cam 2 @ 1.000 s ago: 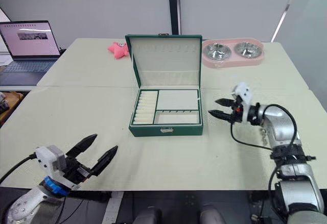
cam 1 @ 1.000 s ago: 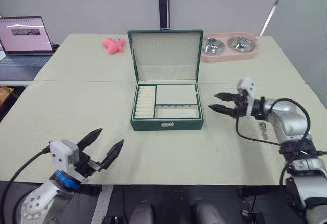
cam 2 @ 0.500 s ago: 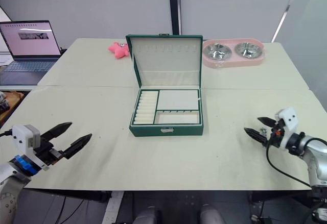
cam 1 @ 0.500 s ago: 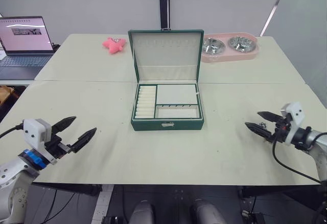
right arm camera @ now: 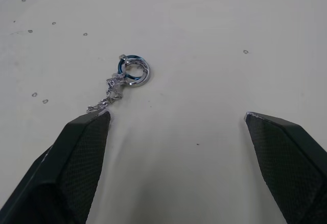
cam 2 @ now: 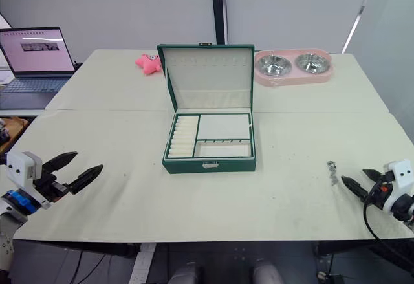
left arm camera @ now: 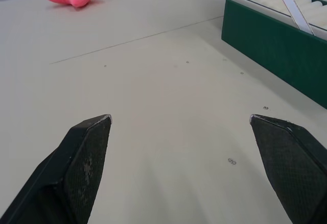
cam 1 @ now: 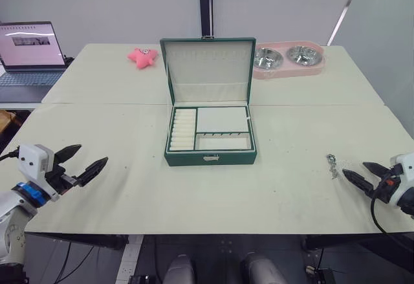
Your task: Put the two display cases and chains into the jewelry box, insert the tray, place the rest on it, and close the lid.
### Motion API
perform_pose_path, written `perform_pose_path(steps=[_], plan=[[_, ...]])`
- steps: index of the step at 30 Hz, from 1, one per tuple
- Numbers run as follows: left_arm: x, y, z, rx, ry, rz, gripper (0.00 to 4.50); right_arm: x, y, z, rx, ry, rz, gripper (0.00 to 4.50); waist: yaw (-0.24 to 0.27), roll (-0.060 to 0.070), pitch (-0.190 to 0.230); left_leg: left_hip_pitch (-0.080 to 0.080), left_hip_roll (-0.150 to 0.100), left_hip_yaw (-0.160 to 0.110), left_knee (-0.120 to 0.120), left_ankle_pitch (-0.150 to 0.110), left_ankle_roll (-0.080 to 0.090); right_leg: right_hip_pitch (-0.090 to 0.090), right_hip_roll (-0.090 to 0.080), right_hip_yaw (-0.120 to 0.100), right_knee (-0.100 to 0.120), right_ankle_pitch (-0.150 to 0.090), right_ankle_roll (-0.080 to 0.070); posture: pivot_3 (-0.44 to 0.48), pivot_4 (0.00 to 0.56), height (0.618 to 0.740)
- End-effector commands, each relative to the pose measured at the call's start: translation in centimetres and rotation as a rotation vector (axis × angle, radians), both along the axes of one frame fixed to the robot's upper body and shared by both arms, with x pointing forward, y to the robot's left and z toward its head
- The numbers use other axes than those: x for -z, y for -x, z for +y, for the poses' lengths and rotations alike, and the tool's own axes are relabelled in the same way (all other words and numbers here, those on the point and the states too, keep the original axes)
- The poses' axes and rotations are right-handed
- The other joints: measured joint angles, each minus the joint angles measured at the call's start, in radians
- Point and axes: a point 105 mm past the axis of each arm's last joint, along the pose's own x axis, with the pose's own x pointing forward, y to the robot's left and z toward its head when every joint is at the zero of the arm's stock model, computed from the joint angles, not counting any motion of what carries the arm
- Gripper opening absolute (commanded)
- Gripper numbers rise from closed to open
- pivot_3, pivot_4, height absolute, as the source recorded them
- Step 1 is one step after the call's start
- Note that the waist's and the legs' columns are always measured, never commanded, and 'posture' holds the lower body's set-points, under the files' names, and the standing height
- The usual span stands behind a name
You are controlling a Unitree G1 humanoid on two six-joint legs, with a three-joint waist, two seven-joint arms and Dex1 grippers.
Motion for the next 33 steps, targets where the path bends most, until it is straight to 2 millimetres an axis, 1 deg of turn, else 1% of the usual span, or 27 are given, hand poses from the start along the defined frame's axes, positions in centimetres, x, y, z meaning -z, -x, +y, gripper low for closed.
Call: perform_pose_path(steps=[1,9,24,30,33], plan=[[-1.3,0.3,0.9,-0.027,-0.025,-0.048,4.5,-1.4,0.1,-1.5,0.037,0.039,-0.055,4.46,0.0,0.0,0.0,0.0,0.0,0.0,0.0,0.0,0.0,0.0,0.0,0.0,0.0,0.0,0.0,0.0,0.15,0.74],[-1.3,0.6,1.3,-0.049,-0.027,-0.048,4.5,-0.9,0.3,-2.8,0.08,0.059,-0.054,4.46,0.0,0.0,0.0,0.0,0.0,0.0,0.0,0.0,0.0,0.0,0.0,0.0,0.0,0.0,0.0,0.0,0.15,0.74],[-1.3,0.6,1.1,-0.048,-0.028,-0.047,4.5,-0.9,0.2,-3.3,0.086,0.084,-0.054,4.46,0.0,0.0,0.0,0.0,0.0,0.0,0.0,0.0,0.0,0.0,0.0,0.0,0.0,0.0,0.0,0.0,0.15,0.74],[-1.2,1.0,0.0,0.014,-0.02,-0.054,4.5,-1.0,0.1,-2.9,0.067,0.081,-0.058,4.46,0.001,0.0,0.0,0.0,0.0,0.0,0.0,0.0,0.0,0.0,0.0,0.0,0.0,0.0,0.0,0.0,0.15,0.74],[-2.0,1.0,-1.0,0.054,-0.021,-0.108,4.5,-1.6,-0.2,-2.5,0.047,0.075,-0.078,4.46,0.001,0.0,0.0,0.0,0.0,0.0,0.0,0.0,0.0,0.001,0.0,0.0,0.0,0.0,0.0,0.0,0.15,0.74]])
